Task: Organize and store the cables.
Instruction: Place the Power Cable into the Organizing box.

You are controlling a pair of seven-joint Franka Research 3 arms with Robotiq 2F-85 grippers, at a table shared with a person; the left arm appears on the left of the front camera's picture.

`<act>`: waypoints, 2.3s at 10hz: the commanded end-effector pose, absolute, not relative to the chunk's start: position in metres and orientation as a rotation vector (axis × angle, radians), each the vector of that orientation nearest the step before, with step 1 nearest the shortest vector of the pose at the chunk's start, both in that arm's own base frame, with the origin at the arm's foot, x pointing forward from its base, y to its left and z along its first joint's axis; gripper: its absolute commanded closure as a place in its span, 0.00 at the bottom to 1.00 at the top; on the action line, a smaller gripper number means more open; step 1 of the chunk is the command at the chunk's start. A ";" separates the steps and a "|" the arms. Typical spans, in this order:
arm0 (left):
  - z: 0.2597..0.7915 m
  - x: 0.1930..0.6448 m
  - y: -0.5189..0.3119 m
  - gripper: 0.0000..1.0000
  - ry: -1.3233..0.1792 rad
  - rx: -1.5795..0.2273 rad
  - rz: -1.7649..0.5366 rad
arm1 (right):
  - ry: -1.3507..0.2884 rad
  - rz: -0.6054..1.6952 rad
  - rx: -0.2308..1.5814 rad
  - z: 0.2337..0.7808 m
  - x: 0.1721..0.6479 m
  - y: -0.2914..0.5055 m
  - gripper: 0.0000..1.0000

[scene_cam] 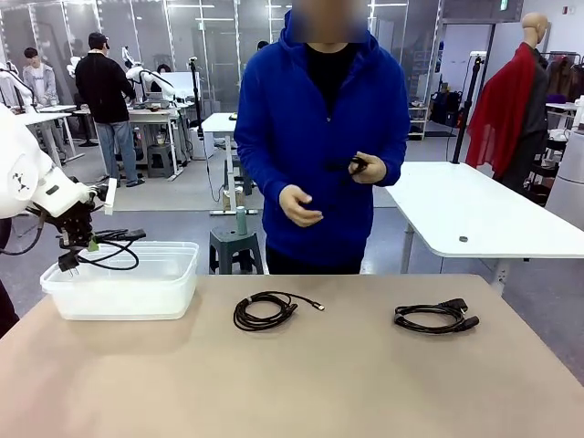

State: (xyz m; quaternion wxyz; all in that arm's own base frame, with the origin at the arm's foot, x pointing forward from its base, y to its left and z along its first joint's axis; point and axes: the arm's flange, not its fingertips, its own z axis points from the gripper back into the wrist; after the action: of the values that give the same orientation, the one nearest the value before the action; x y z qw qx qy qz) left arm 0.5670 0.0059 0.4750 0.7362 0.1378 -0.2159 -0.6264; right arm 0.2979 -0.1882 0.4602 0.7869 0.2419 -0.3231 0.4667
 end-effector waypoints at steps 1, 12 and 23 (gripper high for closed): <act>0.472 0.585 0.013 0.82 -0.450 0.254 -1.373 | -0.725 1.015 0.523 0.459 0.297 -0.187 0.00; 0.426 0.605 0.021 0.38 -0.372 0.177 -1.306 | -0.725 1.015 0.523 0.459 0.297 -0.187 0.00; 0.425 0.602 0.027 0.00 -0.371 0.195 -1.286 | -0.725 1.015 0.523 0.459 0.297 -0.187 0.00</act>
State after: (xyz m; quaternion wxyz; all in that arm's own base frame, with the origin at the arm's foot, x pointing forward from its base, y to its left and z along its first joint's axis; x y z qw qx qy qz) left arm 0.6008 0.0278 0.4260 0.7845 0.0823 -0.1766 -0.5888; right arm 0.2979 -0.1880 0.4602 0.7868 0.2421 -0.3235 0.4665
